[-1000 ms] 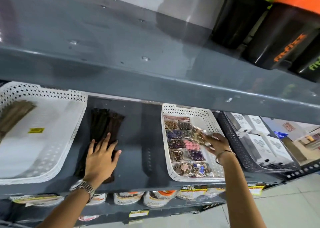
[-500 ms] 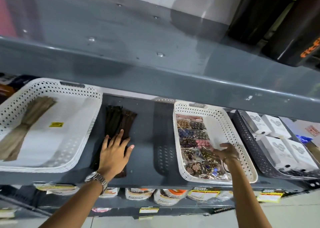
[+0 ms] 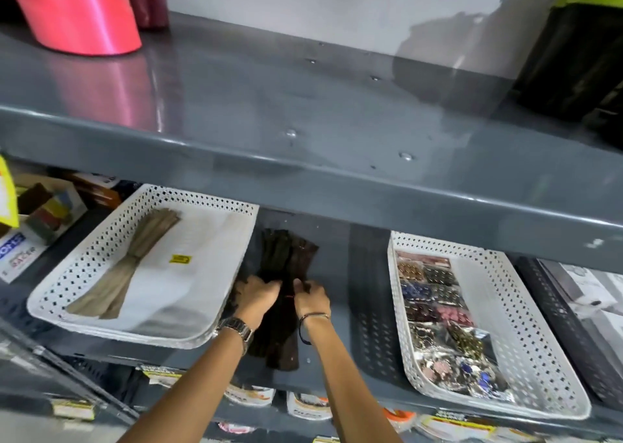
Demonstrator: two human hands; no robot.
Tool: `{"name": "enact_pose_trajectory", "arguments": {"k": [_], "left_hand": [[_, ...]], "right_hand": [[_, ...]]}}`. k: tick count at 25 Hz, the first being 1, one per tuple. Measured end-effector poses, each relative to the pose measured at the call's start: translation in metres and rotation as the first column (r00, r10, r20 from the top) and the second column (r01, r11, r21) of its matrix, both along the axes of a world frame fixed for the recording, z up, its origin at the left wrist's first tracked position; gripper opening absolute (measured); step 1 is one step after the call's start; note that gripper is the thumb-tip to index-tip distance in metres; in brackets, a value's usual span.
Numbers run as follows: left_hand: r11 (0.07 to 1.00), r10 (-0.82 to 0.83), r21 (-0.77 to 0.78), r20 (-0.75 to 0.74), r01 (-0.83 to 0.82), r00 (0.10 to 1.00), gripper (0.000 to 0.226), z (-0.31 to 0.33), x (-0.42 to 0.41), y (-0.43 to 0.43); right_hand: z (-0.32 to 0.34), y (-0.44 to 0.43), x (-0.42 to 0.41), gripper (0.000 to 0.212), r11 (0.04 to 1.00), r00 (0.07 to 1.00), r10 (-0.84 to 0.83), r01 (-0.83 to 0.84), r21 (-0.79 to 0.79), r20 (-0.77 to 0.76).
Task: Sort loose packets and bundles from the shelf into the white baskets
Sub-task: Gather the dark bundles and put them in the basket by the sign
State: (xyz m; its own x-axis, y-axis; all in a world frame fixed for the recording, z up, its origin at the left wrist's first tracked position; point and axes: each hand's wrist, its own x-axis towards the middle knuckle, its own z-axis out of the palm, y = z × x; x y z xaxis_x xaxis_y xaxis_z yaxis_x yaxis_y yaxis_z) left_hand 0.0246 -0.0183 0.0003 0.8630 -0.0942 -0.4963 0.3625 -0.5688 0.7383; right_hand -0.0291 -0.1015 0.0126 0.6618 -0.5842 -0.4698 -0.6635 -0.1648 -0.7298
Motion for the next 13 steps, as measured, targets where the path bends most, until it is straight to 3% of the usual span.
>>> {"name": "enact_pose_trajectory", "arguments": {"k": [2,4,6,8,11,13], "left_hand": [[0.998,-0.038,-0.055,-0.061,0.034,0.997,0.060,-0.004,0.005,0.001],[0.976,-0.088,-0.208,-0.116,0.062,0.989,0.039,-0.003,0.009,0.003],[0.926,-0.137,-0.374,-0.216,0.048,0.967,0.018,0.008,0.008,0.007],[0.869,-0.207,-0.492,-0.290,0.040,0.935,0.022,0.022,0.008,0.015],[0.779,-0.312,-0.622,-0.282,0.075,0.907,0.017,0.040,0.015,0.029],[0.717,-0.328,-0.693,-0.239,0.077,0.914,0.014,0.055,0.028,0.042]], "right_hand": [[-0.003,-0.002,0.009,0.048,0.994,0.999,-0.042,0.043,0.104,-0.007],[0.000,-0.002,0.014,0.056,0.958,0.991,-0.129,0.129,0.257,-0.017],[0.001,-0.006,0.014,0.065,0.839,0.962,-0.274,0.244,0.486,-0.008],[0.003,-0.011,0.010,0.069,0.666,0.913,-0.409,0.295,0.685,0.004],[0.016,-0.018,0.007,0.048,0.479,0.864,-0.498,0.202,0.854,0.075],[0.031,-0.013,0.011,0.028,0.510,0.856,-0.484,0.108,0.853,0.181]]}}
